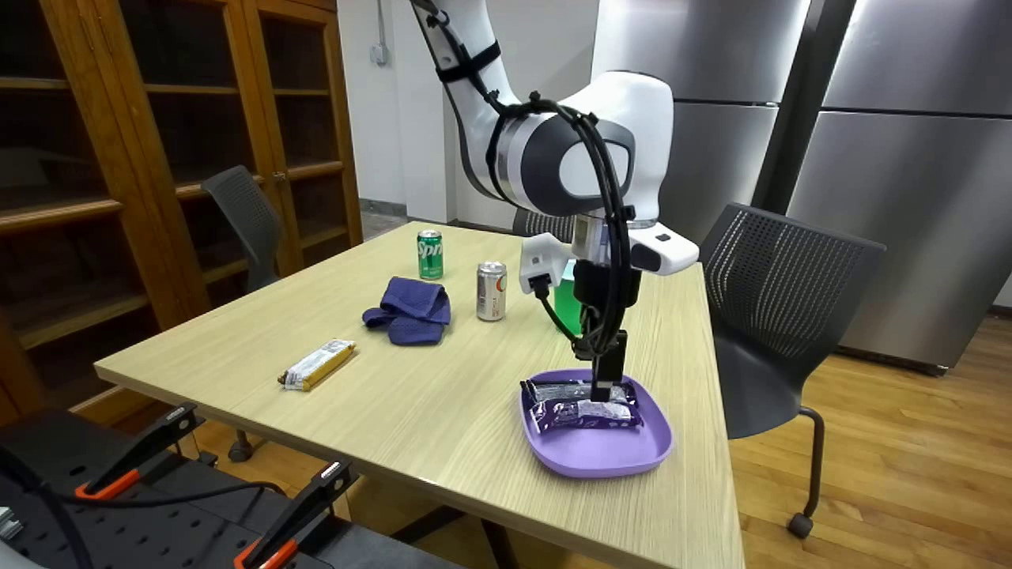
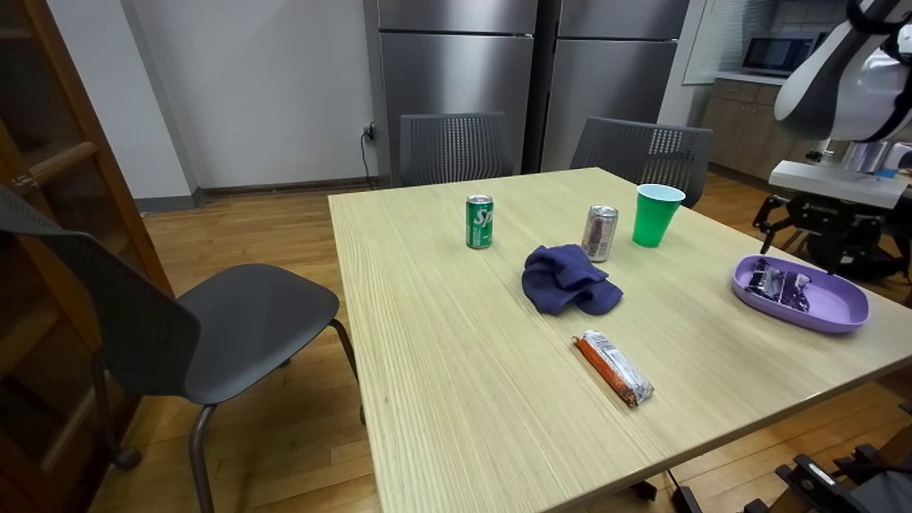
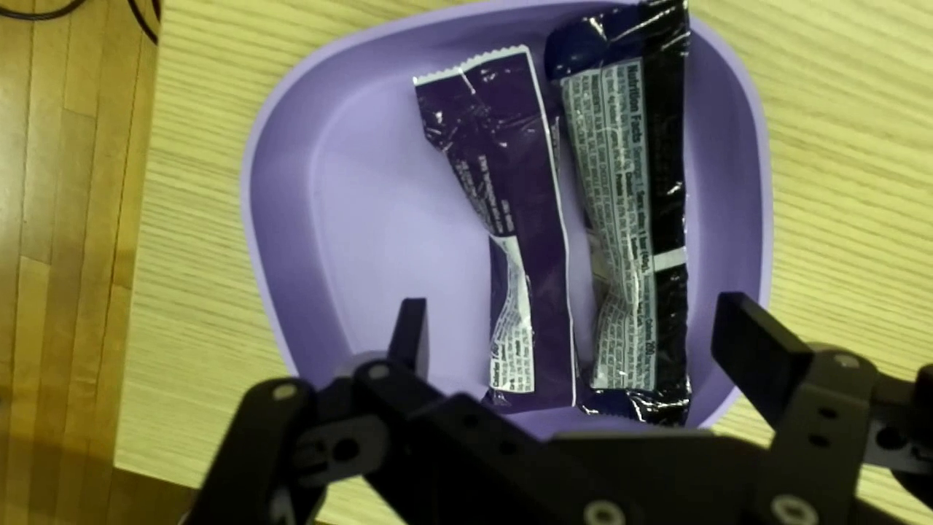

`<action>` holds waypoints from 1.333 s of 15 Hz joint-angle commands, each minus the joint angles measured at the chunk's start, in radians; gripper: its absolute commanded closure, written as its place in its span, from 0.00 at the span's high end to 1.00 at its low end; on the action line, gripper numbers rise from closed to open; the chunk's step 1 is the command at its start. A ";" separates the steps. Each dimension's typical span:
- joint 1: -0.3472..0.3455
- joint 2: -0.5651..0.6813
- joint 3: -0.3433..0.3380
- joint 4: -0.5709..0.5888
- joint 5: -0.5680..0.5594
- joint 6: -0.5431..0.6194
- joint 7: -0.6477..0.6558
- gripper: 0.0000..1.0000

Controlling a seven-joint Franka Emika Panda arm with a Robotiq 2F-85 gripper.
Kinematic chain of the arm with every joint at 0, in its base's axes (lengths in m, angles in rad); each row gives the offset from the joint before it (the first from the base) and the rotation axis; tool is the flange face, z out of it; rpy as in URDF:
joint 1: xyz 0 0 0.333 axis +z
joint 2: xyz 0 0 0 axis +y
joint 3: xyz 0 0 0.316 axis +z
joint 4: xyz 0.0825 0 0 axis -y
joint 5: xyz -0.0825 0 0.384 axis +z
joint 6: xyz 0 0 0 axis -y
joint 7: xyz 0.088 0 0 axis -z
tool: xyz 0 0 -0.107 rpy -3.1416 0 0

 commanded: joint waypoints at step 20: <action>0.058 -0.256 0.134 -0.238 -0.008 -0.024 -0.113 1.00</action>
